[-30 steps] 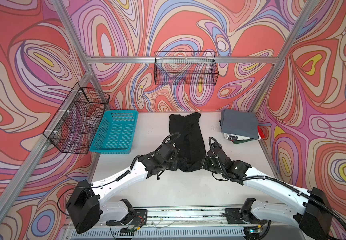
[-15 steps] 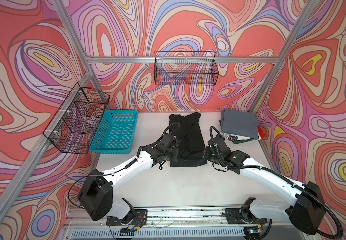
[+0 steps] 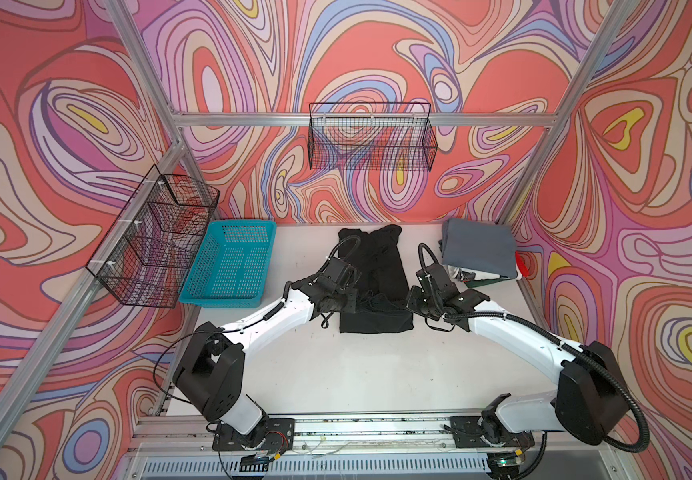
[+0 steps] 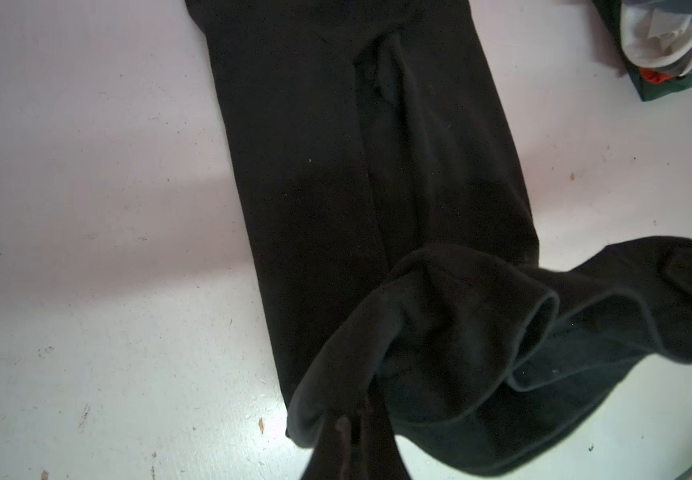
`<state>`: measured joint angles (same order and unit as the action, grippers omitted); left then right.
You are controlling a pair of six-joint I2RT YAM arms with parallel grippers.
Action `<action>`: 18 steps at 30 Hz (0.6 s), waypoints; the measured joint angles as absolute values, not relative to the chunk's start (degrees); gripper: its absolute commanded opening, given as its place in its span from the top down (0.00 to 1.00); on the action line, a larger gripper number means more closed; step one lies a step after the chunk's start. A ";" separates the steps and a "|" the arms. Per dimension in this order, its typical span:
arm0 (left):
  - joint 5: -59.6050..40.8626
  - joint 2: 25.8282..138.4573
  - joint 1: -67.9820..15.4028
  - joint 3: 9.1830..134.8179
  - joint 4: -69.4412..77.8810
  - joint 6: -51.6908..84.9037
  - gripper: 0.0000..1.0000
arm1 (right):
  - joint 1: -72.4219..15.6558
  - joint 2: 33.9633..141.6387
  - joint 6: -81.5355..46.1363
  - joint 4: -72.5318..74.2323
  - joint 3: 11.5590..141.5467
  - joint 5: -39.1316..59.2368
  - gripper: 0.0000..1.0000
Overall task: Fold and stack the t-shirts
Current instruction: 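Lift the near end and fold it away from the robot with both grippers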
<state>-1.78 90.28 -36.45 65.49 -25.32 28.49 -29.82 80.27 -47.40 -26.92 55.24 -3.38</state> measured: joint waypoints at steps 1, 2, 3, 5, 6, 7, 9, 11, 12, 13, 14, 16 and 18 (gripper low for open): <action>-1.89 90.72 -36.21 65.76 -25.32 28.47 1.00 | -29.47 80.97 -47.03 -26.94 56.03 -3.16 1.00; -1.91 91.33 -35.88 66.17 -25.28 28.47 1.00 | -29.17 81.78 -46.63 -26.96 56.93 -2.96 1.00; -1.93 91.92 -35.59 66.74 -25.32 28.47 1.00 | -28.84 82.83 -46.17 -26.96 58.06 -2.61 1.00; -2.15 93.45 -35.16 68.25 -25.30 28.45 1.00 | -28.40 84.75 -45.32 -26.87 59.96 -1.83 1.00; -2.37 94.35 -34.89 69.10 -25.30 28.47 1.00 | -28.12 85.82 -44.84 -26.83 60.97 -1.39 1.00; -2.59 95.13 -34.68 69.80 -25.28 28.45 1.00 | -27.88 86.72 -44.45 -26.83 61.73 -1.04 1.00; -3.03 96.66 -34.00 71.02 -25.30 28.47 1.00 | -27.11 88.86 -43.68 -26.89 63.53 -0.05 1.00; -3.31 98.13 -33.28 72.16 -25.34 28.47 1.00 | -26.39 90.80 -43.03 -27.38 65.36 0.58 1.00; -3.55 98.83 -32.88 72.71 -25.36 28.47 1.00 | -26.02 91.96 -42.63 -27.83 66.65 0.89 1.00; -3.68 99.39 -32.53 73.25 -25.45 28.47 1.00 | -25.80 92.90 -42.22 -28.05 67.66 1.02 1.00; -3.92 100.07 -32.12 73.93 -25.54 28.45 1.00 | -25.52 94.02 -41.85 -28.27 68.97 1.19 1.00; -4.32 101.25 -31.44 75.29 -25.76 28.45 1.00 | -25.12 96.07 -41.10 -28.69 71.42 1.61 1.00; -4.75 102.76 -30.79 77.01 -25.96 28.42 1.00 | -24.73 98.08 -40.47 -29.21 73.69 2.20 1.00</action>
